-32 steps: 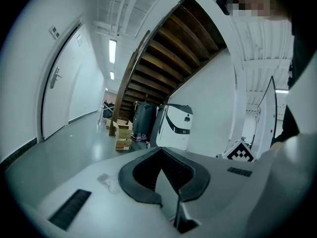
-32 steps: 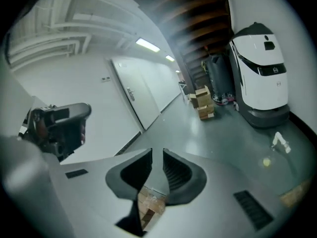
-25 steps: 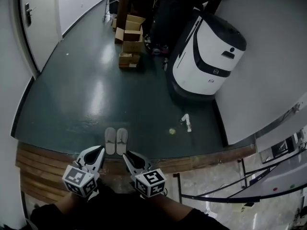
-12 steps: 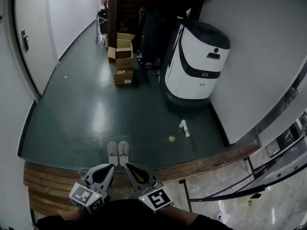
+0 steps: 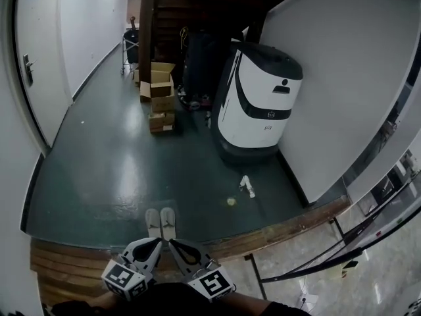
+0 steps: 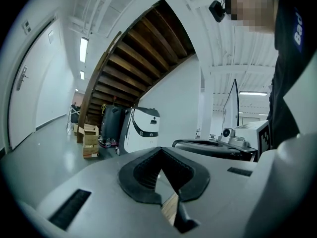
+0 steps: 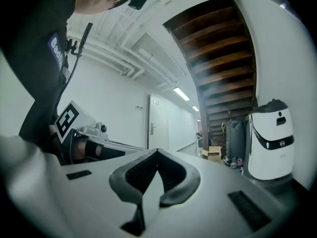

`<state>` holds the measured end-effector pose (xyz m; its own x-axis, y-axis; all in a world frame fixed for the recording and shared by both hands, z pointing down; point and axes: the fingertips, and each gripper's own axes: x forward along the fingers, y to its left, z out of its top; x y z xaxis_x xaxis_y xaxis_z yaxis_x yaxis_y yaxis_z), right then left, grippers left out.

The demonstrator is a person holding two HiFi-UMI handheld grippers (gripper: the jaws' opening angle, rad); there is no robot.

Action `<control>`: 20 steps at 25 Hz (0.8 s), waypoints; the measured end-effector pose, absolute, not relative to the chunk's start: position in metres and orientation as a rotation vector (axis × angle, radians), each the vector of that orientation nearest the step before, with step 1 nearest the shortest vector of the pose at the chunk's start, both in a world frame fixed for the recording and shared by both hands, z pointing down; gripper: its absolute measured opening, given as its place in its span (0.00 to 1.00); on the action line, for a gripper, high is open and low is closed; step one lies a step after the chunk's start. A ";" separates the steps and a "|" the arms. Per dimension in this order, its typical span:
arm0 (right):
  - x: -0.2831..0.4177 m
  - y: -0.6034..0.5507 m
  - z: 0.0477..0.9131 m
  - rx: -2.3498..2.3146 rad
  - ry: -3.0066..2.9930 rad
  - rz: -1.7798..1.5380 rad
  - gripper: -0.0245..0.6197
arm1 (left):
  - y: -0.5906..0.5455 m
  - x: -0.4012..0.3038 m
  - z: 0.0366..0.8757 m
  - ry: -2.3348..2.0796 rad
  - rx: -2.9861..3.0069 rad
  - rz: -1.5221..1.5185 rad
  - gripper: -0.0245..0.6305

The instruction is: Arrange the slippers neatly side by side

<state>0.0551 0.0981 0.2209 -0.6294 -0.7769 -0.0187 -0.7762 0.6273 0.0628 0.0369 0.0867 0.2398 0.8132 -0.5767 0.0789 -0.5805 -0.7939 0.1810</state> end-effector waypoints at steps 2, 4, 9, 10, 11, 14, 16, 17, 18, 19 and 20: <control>0.049 0.100 0.222 1.352 -2.820 -0.066 0.04 | 0.090 0.030 0.233 -0.902 2.811 0.024 0.02; 0.045 0.098 0.222 1.346 -2.800 -0.100 0.04 | 0.088 0.021 0.233 -0.918 2.811 0.008 0.02; 0.040 0.096 0.218 1.373 -2.771 -0.093 0.04 | 0.090 0.015 0.236 -0.907 2.839 0.019 0.02; 0.038 0.097 0.217 1.373 -2.764 -0.073 0.04 | 0.092 0.016 0.234 -0.894 2.846 0.023 0.02; 0.037 0.097 0.217 1.371 -2.757 -0.061 0.04 | 0.094 0.017 0.232 -0.885 2.850 0.023 0.02; 0.033 0.097 0.223 1.362 -2.740 -0.072 0.04 | 0.096 0.016 0.231 -0.878 2.856 0.025 0.02; 0.030 0.098 0.225 1.355 -2.742 -0.088 0.04 | 0.098 0.013 0.232 -0.877 2.858 0.027 0.02; 0.028 0.099 0.224 1.352 -2.741 -0.085 0.04 | 0.098 0.012 0.233 -0.877 2.859 0.028 0.02; 0.028 0.100 0.225 1.350 -2.735 -0.079 0.04 | 0.098 0.010 0.234 -0.880 2.861 0.031 0.02; 0.028 0.100 0.228 1.349 -2.728 -0.076 0.04 | 0.098 0.009 0.235 -0.884 2.864 0.033 0.02; 0.028 0.100 0.230 1.348 -2.721 -0.074 0.04 | 0.098 0.007 0.236 -0.889 2.869 0.036 0.02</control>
<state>0.0282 0.1003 0.2299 -0.6016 -0.7956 0.0713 -0.7905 0.6058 0.0899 0.0072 0.0979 0.2365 0.8255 -0.5608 0.0633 -0.5641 -0.8163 0.1244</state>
